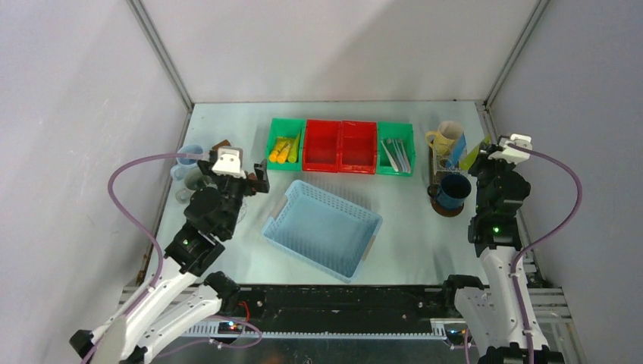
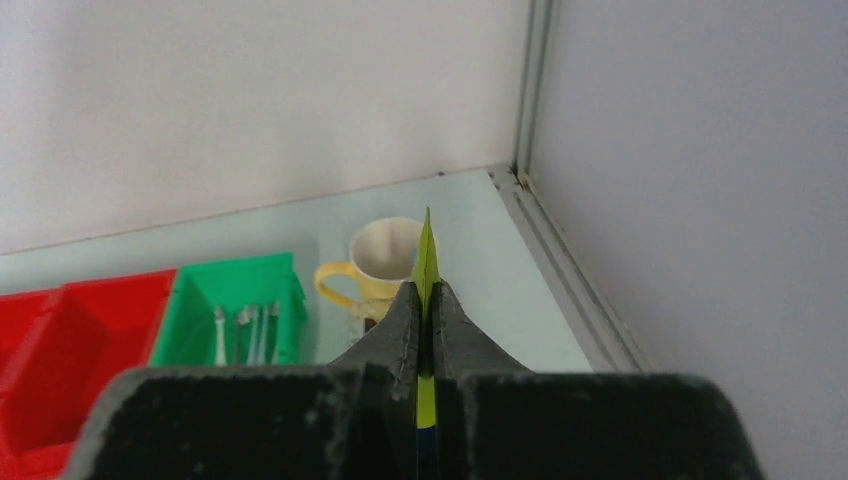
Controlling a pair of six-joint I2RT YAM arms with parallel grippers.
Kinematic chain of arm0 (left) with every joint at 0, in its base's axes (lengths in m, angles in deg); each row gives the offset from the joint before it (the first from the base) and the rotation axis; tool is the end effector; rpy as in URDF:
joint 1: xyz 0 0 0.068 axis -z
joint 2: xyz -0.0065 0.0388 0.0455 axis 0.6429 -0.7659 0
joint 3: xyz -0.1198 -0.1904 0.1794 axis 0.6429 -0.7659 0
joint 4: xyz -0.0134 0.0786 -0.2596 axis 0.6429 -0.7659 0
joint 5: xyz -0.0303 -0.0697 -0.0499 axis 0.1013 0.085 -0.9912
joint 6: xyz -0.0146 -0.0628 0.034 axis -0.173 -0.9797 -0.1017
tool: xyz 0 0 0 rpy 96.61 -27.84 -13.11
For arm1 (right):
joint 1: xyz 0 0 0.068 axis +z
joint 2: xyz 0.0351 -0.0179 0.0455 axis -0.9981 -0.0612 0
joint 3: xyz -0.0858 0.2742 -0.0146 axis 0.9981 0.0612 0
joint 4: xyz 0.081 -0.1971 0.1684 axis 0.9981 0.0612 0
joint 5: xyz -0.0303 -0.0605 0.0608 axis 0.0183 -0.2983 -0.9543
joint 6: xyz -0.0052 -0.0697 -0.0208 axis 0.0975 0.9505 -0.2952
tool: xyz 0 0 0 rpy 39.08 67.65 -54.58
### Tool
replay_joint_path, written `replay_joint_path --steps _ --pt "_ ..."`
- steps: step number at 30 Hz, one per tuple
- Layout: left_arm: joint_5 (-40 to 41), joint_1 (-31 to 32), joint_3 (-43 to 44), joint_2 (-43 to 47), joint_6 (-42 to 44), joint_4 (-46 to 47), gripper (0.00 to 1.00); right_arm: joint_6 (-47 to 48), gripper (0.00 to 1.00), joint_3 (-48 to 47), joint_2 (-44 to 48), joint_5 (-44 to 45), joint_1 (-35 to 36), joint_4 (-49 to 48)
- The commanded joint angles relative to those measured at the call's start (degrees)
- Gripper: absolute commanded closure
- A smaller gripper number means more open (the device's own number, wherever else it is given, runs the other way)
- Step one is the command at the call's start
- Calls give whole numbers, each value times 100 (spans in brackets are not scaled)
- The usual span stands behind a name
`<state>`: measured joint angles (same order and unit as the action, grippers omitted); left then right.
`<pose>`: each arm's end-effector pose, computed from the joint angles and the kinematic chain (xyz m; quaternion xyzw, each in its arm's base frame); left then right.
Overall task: Prepare toiletry sets of a toothbrush and toothpaste on the tray
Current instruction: Place the toothpaste in the toothpaste holder.
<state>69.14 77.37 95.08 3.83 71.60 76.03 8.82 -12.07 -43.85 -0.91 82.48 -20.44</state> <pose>0.1541 -0.0802 0.3638 0.0689 0.6899 -0.0280 0.7201 0.2011 -0.0227 0.3473 0.0924 0.6628 -0.0540 0.7411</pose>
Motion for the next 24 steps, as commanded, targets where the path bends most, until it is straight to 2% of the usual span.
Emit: replay_joint_path --steps 1,9,24 --pt "73 -395 -175 136 17 11 2 84 100 79 -220 36 -268 -972" --pt "-58 -803 -296 124 -255 89 1 97 100 385 -814 -389 -511 -1894" --pt "-355 -1203 -322 86 -431 89 2 200 100 419 -1901 -945 -592 -2655"
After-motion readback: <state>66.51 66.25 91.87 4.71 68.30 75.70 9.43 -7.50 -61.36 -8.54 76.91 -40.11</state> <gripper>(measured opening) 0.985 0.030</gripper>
